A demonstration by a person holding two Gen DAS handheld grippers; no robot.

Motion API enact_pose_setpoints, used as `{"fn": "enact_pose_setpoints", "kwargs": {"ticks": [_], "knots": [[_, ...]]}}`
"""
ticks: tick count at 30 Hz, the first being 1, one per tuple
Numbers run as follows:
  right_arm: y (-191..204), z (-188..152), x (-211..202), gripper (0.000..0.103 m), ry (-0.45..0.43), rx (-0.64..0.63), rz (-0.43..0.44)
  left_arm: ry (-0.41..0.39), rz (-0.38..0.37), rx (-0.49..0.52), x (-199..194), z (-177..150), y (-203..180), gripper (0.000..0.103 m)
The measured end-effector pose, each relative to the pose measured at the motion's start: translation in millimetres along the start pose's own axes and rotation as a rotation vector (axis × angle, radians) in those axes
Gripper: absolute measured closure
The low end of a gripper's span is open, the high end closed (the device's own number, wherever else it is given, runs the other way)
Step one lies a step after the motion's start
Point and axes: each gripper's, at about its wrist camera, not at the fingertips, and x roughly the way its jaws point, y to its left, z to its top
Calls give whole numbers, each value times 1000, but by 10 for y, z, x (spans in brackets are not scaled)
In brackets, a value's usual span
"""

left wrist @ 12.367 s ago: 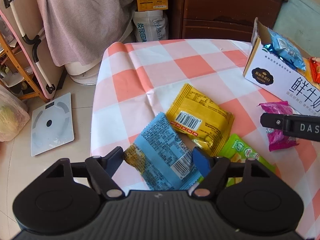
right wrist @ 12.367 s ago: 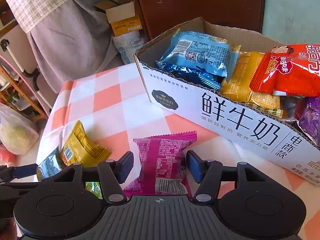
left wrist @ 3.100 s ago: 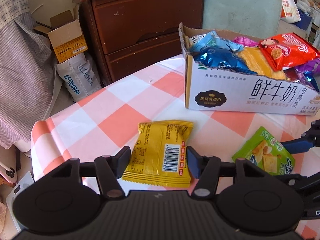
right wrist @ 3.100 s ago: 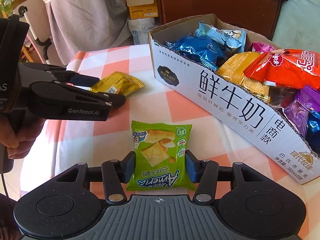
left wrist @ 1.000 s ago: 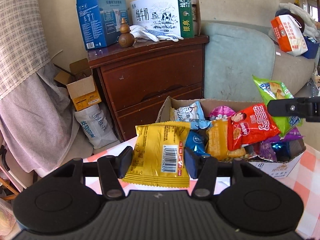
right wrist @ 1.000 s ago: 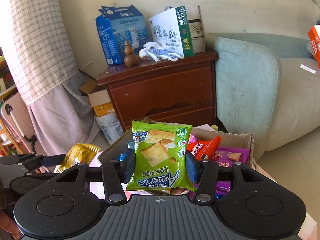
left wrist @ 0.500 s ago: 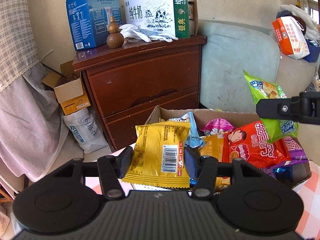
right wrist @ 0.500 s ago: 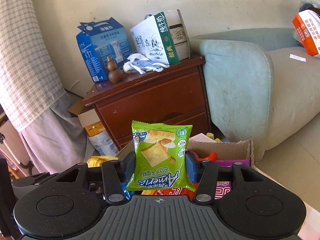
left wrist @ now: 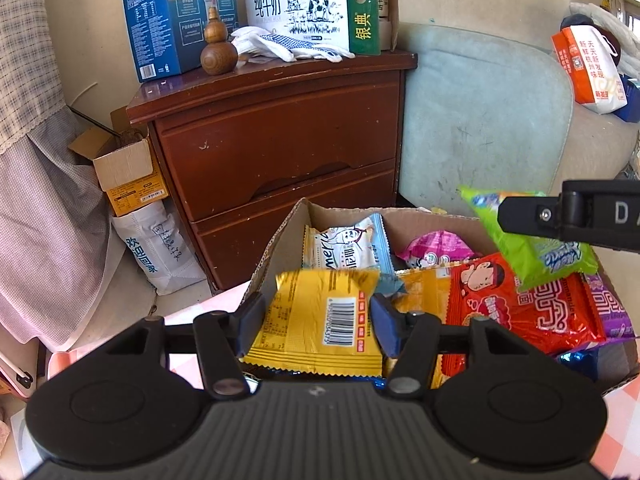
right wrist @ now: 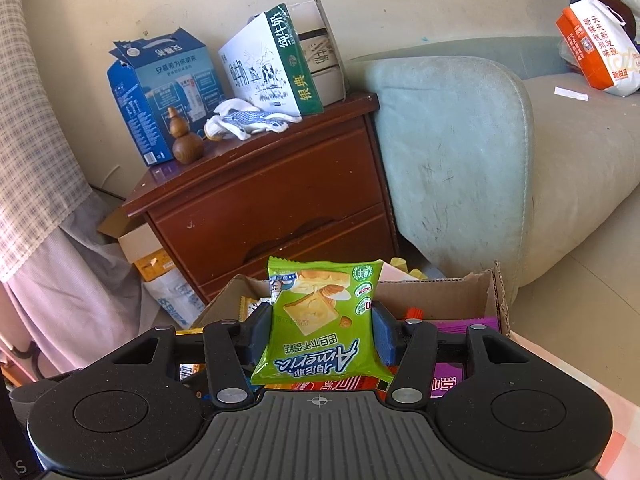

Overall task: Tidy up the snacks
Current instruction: 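Lower both packs into the box and open both grippers, then withdraw both open grippers up and away from the box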

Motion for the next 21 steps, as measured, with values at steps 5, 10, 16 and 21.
{"fn": "enact_pose_setpoints", "kwargs": {"ticks": [5,10,16,21], "knots": [[16,-8,-22,47,-9,-8,-10,-2,13,13,-22,0,-47,22],[33,2,-50,45,-9,-18,-16,6,36,36,-77,-4,-65,12],[41,13,-120,39,-5,-14,-31,35,53,57,-182,-47,-58,9],[100,-38,-243,33,-8,-50,-73,67,55,55,-316,-123,-28,8]]}}
